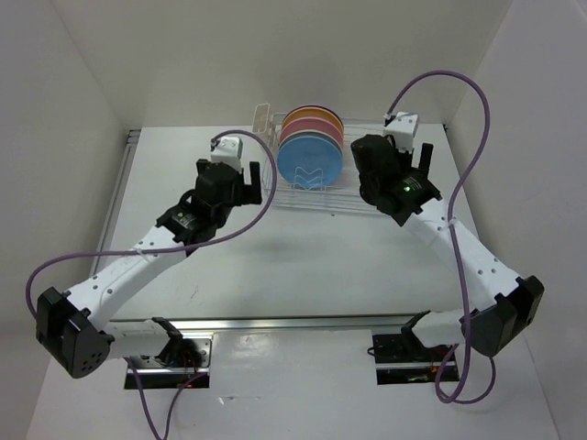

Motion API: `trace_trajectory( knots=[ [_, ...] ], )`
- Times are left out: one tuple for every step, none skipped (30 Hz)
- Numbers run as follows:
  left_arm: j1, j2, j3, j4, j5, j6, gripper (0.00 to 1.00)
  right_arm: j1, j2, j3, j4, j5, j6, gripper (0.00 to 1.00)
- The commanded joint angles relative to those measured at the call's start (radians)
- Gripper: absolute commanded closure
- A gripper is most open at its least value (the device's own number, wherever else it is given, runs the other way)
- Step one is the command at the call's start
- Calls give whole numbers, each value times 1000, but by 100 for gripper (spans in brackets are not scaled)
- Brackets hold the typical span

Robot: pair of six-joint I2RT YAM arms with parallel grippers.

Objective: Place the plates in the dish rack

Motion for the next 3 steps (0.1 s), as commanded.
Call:
trace_trajectory(
  knots=[
    [41,48,119,40,7,42,2,5,-12,19,-20,114,-3,0],
    [51,58,139,40,24,42,2,5,-22,8,-4,114,-14,0],
    [51,58,158,40,38,42,2,5,-22,8,-4,97,-14,0]
  ],
)
